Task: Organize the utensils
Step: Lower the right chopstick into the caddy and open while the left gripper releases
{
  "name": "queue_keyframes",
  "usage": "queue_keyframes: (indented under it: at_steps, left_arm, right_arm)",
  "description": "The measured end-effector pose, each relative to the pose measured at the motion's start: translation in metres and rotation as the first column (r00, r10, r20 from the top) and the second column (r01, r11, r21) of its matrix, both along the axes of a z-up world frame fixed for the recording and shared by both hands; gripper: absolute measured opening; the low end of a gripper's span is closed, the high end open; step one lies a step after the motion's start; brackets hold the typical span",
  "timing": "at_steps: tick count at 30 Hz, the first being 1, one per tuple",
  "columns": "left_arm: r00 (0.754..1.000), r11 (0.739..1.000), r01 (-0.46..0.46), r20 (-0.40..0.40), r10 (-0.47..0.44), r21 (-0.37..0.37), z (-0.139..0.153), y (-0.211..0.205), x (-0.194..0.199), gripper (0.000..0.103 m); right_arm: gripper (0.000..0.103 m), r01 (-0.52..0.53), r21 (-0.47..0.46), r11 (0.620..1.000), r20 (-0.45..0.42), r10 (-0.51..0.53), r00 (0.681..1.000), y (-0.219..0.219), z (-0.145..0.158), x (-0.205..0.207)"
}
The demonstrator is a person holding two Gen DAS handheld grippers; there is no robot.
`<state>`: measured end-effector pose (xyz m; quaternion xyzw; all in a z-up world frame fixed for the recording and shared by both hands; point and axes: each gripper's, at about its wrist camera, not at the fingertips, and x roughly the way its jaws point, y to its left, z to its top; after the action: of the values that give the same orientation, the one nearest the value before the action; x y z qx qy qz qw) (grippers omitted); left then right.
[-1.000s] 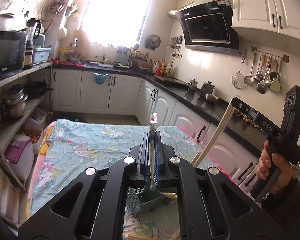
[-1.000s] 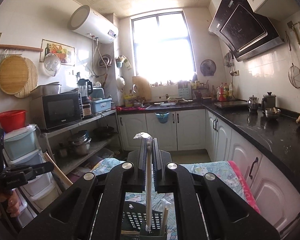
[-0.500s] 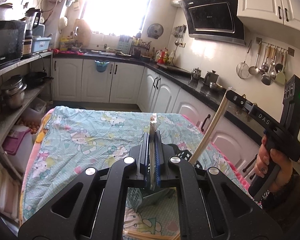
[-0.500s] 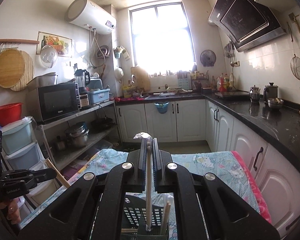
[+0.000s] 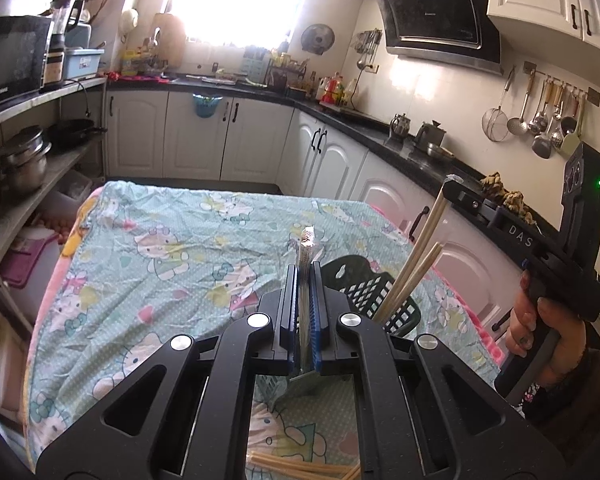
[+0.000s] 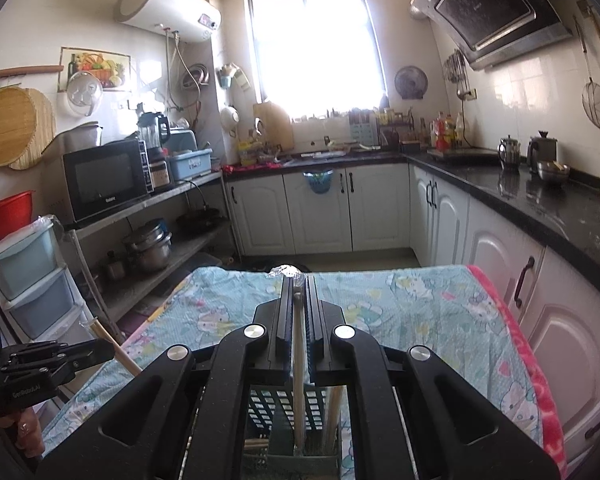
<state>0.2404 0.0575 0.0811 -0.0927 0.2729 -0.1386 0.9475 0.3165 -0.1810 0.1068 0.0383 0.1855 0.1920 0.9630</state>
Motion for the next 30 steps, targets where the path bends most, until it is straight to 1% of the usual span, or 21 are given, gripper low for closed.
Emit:
queue_keyframes:
  at_steps: [6, 11, 12, 13, 14, 16, 17, 18, 20, 22, 25, 26, 28, 30]
  left_arm:
    - [1.000, 1.000, -0.011, -0.025, 0.011, -0.002, -0.008, 0.000, 0.002, 0.003]
    - [0.999, 1.000, -0.014, -0.029, 0.014, -0.004, -0.010, 0.000, 0.001, 0.003]
    - [0.999, 1.000, -0.014, -0.028, 0.014, -0.007, -0.011, 0.001, 0.001, 0.003]
    - [1.000, 1.000, -0.012, -0.027, 0.012, -0.012, -0.011, 0.002, 0.000, 0.005]
    - [1.000, 1.000, -0.014, -0.027, 0.014, -0.013, -0.012, 0.003, 0.000, 0.007]
    - [0.999, 1.000, -0.022, -0.028, 0.022, -0.017, -0.013, 0.005, -0.002, 0.015]
    - [0.999, 1.000, -0.024, -0.028, 0.024, -0.019, -0.013, 0.006, -0.003, 0.017]
    - [0.999, 0.999, -0.028, -0.025, 0.027, -0.020, -0.013, 0.007, -0.004, 0.021]
    - [0.999, 0.999, -0.037, -0.018, 0.037, -0.023, -0.010, 0.010, -0.007, 0.026]
    - [0.999, 0.999, -0.047, -0.013, 0.047, -0.027, -0.008, 0.012, -0.010, 0.036]
    - [0.998, 0.997, -0.065, -0.006, 0.065, -0.035, -0.005, 0.016, -0.014, 0.046]
    - [0.998, 0.997, -0.069, -0.004, 0.069, -0.037, -0.004, 0.017, -0.015, 0.047]
    - [0.997, 0.996, -0.079, 0.002, 0.079, -0.040, -0.001, 0.020, -0.017, 0.054]
    - [0.996, 0.995, -0.088, 0.007, 0.089, -0.044, 0.002, 0.022, -0.020, 0.059]
  right_arm:
    - [0.006, 0.007, -0.004, 1.000, -0.038, -0.007, 0.999, 0.000, -0.014, 0.001]
    - [0.007, 0.009, -0.005, 1.000, -0.057, -0.009, 0.998, 0.000, -0.019, 0.000]
    - [0.008, 0.009, -0.006, 1.000, -0.058, -0.009, 0.998, -0.001, -0.020, 0.000]
    - [0.013, 0.010, -0.006, 1.000, -0.057, -0.010, 0.998, -0.001, -0.020, 0.000]
    - [0.019, 0.011, -0.005, 1.000, -0.054, -0.012, 0.998, -0.002, -0.020, -0.002]
    - [0.025, 0.013, -0.001, 1.000, -0.047, -0.013, 0.999, -0.004, -0.019, -0.004]
    - [0.026, 0.013, -0.002, 1.000, -0.045, -0.013, 0.999, -0.005, -0.018, -0.005]
    - [0.027, 0.013, -0.002, 1.000, -0.044, -0.013, 0.999, -0.005, -0.018, -0.006]
    - [0.033, 0.011, -0.002, 1.000, -0.043, -0.011, 0.999, -0.007, -0.018, -0.009]
    - [0.036, 0.009, -0.003, 1.000, -0.043, -0.009, 0.999, -0.008, -0.018, -0.010]
    - [0.043, 0.007, -0.012, 1.000, -0.037, -0.007, 0.999, -0.010, -0.016, -0.014]
    - [0.045, 0.007, -0.016, 1.000, -0.034, -0.008, 0.999, -0.010, -0.016, -0.016]
    - [0.048, 0.004, -0.026, 1.000, -0.024, -0.004, 1.000, -0.011, -0.014, -0.020]
    - [0.052, 0.002, -0.035, 0.999, -0.015, -0.002, 1.000, -0.011, -0.012, -0.024]
